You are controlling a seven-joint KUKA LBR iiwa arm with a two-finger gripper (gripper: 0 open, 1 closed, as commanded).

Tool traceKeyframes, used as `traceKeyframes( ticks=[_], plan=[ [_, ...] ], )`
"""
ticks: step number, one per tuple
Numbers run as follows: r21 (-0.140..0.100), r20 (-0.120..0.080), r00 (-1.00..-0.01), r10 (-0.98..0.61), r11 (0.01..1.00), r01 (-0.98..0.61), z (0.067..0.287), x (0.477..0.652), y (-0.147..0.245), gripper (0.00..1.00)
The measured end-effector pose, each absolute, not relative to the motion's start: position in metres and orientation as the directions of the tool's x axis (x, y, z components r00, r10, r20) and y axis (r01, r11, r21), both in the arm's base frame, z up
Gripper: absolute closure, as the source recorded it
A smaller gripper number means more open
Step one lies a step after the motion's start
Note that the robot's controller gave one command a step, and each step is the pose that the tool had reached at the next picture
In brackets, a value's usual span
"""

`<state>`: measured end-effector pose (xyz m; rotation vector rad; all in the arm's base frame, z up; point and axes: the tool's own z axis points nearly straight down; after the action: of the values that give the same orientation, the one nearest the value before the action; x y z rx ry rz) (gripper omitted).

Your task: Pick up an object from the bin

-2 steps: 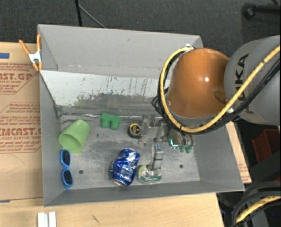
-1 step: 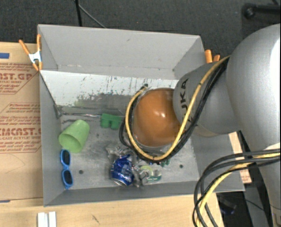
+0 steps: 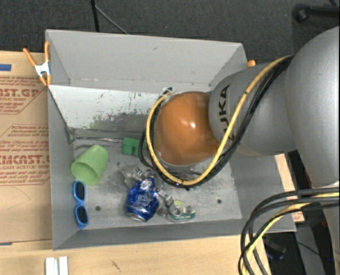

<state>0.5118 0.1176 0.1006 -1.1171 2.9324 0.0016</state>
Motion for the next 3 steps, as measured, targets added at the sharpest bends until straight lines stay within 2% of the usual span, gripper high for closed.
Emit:
traceKeyframes(
  ticks=[1, 2, 3],
  plan=[
    [-0.001, -0.004, -0.633, -0.774, 0.633, -0.774, 0.1, 0.532, 0.131, 0.0],
    [0.002, 0.001, -0.535, -0.845, 0.535, -0.845, 0.069, 0.528, 0.132, 0.0],
    [0.004, -0.001, -0.536, -0.844, 0.536, -0.844, 0.068, 0.527, 0.133, 0.0]
  ],
)
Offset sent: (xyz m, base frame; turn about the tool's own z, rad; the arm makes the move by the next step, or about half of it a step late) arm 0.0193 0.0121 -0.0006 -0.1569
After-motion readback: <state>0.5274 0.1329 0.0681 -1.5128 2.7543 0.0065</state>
